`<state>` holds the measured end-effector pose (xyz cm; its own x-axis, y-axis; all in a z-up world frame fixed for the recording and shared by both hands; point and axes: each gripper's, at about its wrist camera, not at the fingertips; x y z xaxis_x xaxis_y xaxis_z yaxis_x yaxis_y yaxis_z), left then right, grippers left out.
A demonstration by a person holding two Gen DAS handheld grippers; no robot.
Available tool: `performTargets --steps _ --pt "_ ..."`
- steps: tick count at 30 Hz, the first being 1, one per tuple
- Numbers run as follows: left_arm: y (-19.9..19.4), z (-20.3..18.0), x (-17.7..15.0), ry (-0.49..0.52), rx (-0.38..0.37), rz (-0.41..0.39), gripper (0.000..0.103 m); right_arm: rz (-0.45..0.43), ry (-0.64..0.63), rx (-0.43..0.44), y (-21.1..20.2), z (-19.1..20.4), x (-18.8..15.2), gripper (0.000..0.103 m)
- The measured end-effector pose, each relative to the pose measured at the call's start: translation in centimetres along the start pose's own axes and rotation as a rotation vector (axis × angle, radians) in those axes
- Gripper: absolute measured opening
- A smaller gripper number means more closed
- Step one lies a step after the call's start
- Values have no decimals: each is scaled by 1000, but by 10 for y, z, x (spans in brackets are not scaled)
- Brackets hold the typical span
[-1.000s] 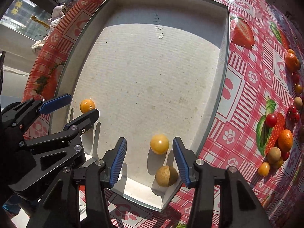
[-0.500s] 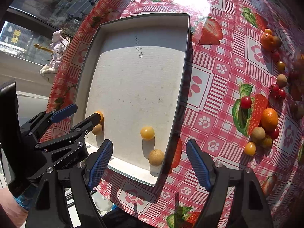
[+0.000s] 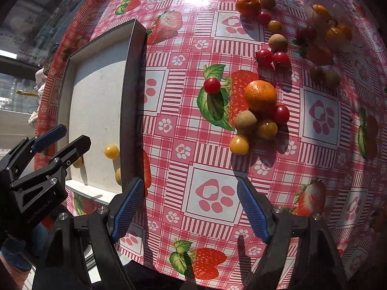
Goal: Organize fruits
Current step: 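Move both open grippers back to the fruit cluster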
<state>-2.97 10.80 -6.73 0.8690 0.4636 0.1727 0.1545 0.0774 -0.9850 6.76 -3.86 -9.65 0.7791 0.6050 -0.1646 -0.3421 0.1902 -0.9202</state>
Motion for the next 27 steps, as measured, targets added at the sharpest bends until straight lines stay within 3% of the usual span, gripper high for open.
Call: performTargets --steps 7,14,23,27 --pt "13 -43 30 64 -15 12 60 -36 131 -33 -14 -64 -4 82" --pt "43 -73 53 92 -16 46 60 -97 218 -81 -28 -118 13 82" --pt "74 -91 67 112 -13 63 60 -138 199 -126 -27 -153 46 82" --pt "82 -97 71 105 -9 64 60 -140 178 -146 -21 -161 57 75"
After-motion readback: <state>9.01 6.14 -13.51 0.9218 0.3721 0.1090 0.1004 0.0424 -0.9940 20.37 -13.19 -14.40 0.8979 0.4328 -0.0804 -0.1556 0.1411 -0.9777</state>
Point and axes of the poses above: each gripper's, at about its wrist camera, not at the fingertips, and y roughly the way its jaws point, z to its left, x to its top, and after that the axes turned 5 degrees about z, right-handed
